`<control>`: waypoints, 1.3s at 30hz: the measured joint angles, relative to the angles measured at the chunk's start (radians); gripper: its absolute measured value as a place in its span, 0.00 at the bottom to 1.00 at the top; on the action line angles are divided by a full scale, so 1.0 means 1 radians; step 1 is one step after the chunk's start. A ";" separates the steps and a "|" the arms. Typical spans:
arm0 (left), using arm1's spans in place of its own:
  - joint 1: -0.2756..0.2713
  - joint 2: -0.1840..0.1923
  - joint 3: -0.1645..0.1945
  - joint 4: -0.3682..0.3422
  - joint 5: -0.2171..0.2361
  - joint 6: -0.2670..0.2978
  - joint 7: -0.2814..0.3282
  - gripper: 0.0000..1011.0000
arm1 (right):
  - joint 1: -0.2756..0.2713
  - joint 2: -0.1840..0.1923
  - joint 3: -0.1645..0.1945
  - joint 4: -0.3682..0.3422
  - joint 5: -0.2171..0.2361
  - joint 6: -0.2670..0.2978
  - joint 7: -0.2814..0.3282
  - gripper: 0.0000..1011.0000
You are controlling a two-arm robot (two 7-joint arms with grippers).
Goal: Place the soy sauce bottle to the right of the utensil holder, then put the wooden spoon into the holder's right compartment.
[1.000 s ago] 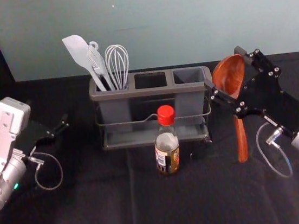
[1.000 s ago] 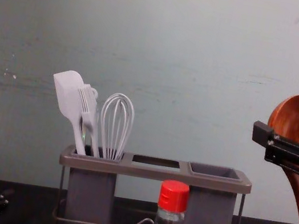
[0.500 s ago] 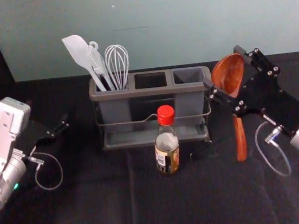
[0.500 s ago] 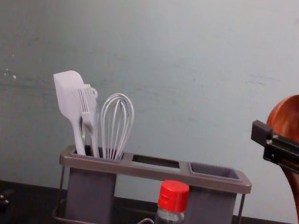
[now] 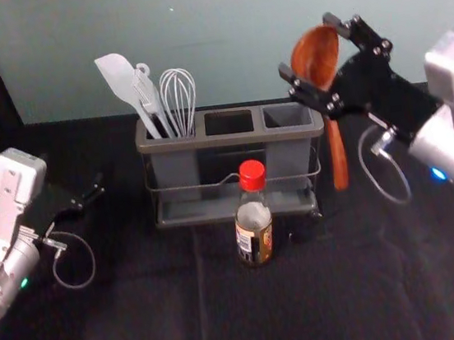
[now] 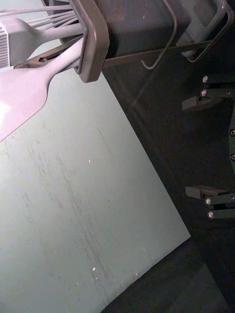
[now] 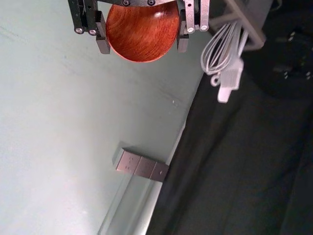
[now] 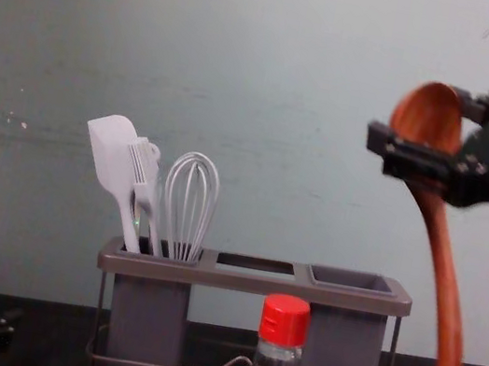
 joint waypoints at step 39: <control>0.000 0.000 0.000 0.000 0.000 0.000 0.000 0.99 | 0.353 -0.117 -0.121 0.381 -0.020 -0.131 0.022 0.84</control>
